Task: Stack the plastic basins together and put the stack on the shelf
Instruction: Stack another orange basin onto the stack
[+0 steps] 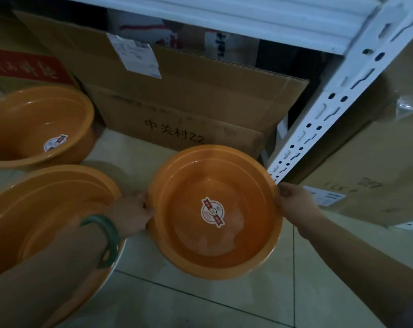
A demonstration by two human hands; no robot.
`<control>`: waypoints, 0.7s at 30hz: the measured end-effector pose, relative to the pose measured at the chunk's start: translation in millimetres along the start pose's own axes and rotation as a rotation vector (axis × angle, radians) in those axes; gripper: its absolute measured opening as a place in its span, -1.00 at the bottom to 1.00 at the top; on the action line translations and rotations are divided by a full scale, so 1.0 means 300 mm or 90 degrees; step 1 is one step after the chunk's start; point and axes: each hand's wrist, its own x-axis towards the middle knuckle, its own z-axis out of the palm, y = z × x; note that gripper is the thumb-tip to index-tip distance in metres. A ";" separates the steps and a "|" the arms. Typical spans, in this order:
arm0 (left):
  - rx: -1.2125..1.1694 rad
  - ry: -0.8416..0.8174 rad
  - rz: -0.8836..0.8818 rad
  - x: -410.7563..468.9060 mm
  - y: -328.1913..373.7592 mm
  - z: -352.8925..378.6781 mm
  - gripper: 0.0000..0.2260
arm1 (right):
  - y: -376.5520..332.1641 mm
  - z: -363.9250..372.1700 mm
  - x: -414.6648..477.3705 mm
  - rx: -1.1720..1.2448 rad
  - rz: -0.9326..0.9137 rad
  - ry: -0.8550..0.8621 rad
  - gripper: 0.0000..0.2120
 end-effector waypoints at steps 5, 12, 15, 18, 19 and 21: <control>-0.039 -0.010 -0.044 0.001 -0.001 -0.013 -0.65 | -0.013 -0.017 0.003 0.042 0.040 -0.067 -0.71; -0.083 0.050 -0.029 -0.059 0.002 -0.164 -0.74 | -0.133 -0.083 -0.063 0.052 -0.040 -0.046 -0.82; -0.155 0.098 -0.013 -0.105 0.013 -0.263 -0.81 | -0.223 -0.106 -0.117 0.092 -0.072 -0.061 -0.87; -0.197 0.193 -0.012 -0.158 0.002 -0.362 -0.82 | -0.317 -0.105 -0.178 0.137 -0.112 -0.071 -0.85; -0.205 0.211 -0.010 -0.179 -0.014 -0.395 -0.80 | -0.346 -0.096 -0.195 0.146 -0.127 -0.078 -0.81; -0.197 0.226 -0.022 -0.223 -0.071 -0.458 -0.77 | -0.401 -0.064 -0.228 0.168 -0.150 -0.102 -0.71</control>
